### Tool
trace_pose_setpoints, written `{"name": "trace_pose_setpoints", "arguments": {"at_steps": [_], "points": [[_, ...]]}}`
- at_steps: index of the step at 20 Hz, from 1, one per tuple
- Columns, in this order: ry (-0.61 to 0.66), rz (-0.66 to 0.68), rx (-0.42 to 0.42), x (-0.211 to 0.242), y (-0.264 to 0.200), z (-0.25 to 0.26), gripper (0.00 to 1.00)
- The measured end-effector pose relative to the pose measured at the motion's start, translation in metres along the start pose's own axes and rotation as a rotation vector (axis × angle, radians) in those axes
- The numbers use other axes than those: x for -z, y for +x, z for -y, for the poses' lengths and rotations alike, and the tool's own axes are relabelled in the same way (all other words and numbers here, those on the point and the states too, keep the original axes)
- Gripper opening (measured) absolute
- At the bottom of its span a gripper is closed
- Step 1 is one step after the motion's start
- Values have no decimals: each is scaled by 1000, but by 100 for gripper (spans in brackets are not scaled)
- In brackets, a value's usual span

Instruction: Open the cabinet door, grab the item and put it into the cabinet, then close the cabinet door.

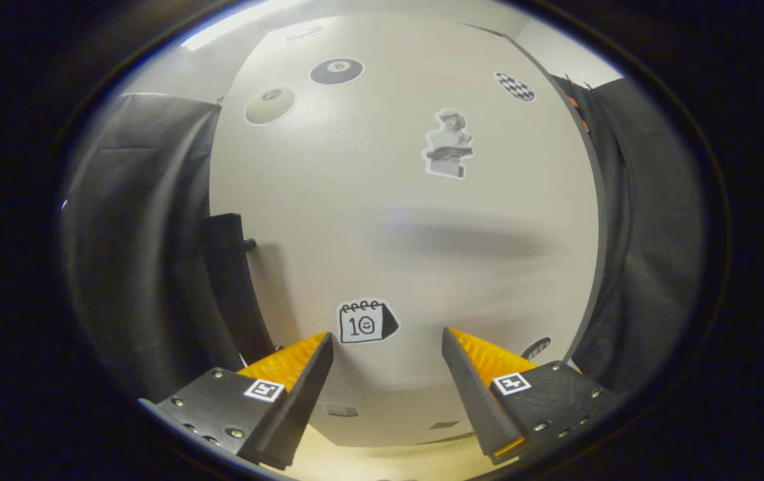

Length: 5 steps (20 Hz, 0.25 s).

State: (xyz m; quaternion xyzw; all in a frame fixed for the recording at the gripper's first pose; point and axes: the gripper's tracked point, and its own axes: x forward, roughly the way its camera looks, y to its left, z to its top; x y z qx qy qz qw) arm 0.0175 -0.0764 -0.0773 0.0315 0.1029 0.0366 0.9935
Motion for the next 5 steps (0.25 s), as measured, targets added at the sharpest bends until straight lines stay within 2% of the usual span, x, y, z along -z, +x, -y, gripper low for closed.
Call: {"name": "trace_pose_setpoints", "arguments": {"at_steps": [5], "points": [[-63, 3, 29, 2, 2, 1, 96]]}}
